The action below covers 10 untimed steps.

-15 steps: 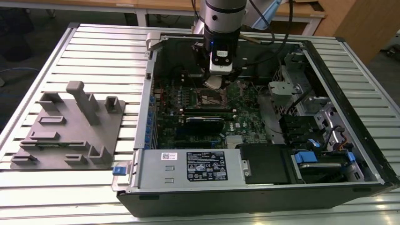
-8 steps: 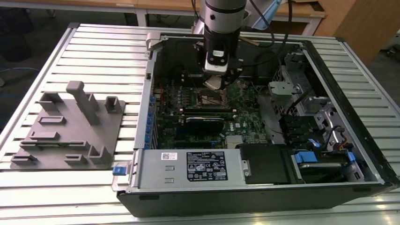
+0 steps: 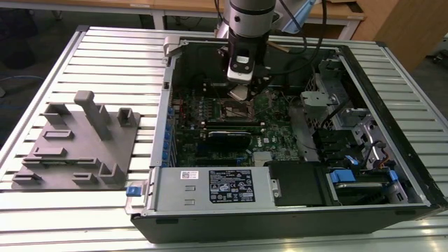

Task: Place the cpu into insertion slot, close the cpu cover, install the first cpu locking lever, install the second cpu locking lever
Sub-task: 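Place the cpu into insertion slot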

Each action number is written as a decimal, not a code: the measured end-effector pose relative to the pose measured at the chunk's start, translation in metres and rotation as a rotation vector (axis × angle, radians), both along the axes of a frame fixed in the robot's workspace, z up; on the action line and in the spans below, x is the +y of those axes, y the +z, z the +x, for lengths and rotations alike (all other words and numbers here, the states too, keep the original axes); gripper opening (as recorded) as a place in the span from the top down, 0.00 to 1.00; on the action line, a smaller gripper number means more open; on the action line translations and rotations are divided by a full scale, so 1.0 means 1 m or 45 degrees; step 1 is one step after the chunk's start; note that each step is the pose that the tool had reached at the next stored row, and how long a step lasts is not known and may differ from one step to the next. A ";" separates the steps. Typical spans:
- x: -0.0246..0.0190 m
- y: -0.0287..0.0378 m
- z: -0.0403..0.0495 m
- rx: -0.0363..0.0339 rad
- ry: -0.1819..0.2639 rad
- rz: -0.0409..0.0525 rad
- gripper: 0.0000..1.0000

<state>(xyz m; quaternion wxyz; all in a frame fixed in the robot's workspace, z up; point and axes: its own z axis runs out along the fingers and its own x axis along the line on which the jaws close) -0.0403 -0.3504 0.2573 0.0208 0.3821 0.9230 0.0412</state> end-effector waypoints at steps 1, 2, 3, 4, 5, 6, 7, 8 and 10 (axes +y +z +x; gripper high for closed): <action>0.0000 0.0000 0.0000 0.0000 -0.010 0.000 0.46; 0.0000 -0.0001 0.0000 0.0001 -0.019 0.000 0.46; 0.0000 -0.0001 0.0000 0.0000 -0.029 0.000 0.46; 0.0000 -0.0001 0.0000 0.0001 -0.037 0.000 0.46; 0.0000 -0.0001 0.0000 0.0001 -0.043 0.000 0.46; 0.0000 -0.0001 0.0000 0.0000 -0.044 0.000 0.46; 0.0000 -0.0001 0.0000 0.0000 -0.045 0.000 0.46; 0.0000 -0.0001 0.0000 0.0000 -0.045 0.000 0.46; 0.0000 -0.0001 0.0000 0.0000 -0.045 0.000 0.46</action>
